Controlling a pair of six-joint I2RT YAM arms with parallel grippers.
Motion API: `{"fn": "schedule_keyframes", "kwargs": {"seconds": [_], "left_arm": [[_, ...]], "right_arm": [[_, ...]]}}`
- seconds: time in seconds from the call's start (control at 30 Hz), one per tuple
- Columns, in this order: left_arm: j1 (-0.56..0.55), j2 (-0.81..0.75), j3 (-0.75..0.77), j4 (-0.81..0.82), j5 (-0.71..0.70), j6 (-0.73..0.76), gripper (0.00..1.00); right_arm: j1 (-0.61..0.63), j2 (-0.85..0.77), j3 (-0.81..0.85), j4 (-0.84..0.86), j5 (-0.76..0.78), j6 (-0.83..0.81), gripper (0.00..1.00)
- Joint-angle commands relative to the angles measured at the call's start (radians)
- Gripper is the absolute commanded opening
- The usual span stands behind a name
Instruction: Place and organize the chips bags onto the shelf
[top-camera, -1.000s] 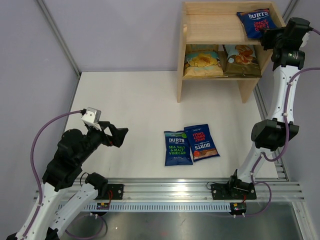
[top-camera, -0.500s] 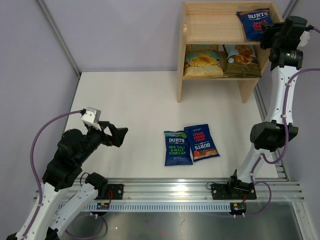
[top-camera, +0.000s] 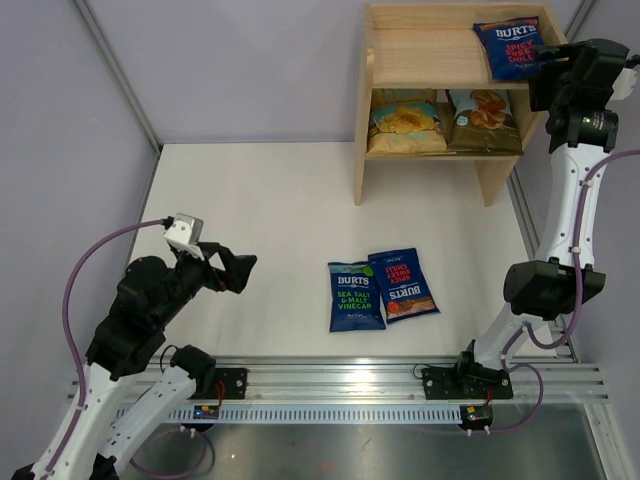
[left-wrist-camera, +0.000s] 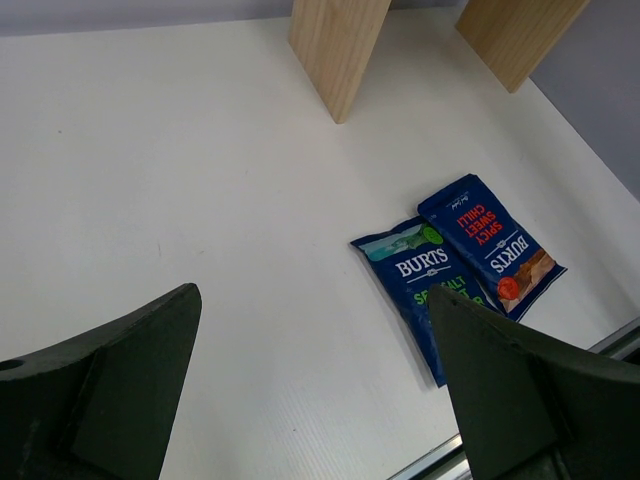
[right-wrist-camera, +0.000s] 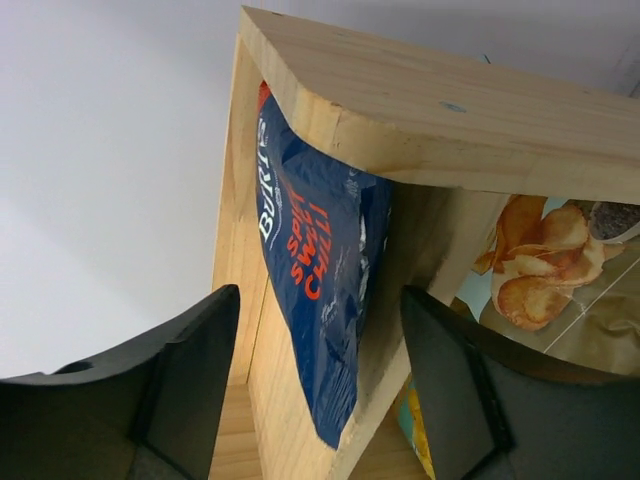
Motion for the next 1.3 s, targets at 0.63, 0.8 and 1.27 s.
{"fn": "schedule_keyframes", "kwargs": {"seconds": [0.63, 0.8, 1.27], "left_arm": [[-0.007, 0.296, -0.099, 0.249, 0.157, -0.451, 0.99], [-0.033, 0.426, -0.168, 0.333, 0.165, -0.513, 0.99], [-0.113, 0.724, -0.205, 0.522, 0.373, -0.48, 0.99]], "right_arm": [[-0.118, -0.66, -0.816, 0.288, -0.354, -0.295, 1.0], [-0.118, -0.784, -0.962, 0.233, -0.447, -0.408, 0.99], [0.024, -1.049, -1.271, 0.193, -0.761, -0.487, 0.99]]}}
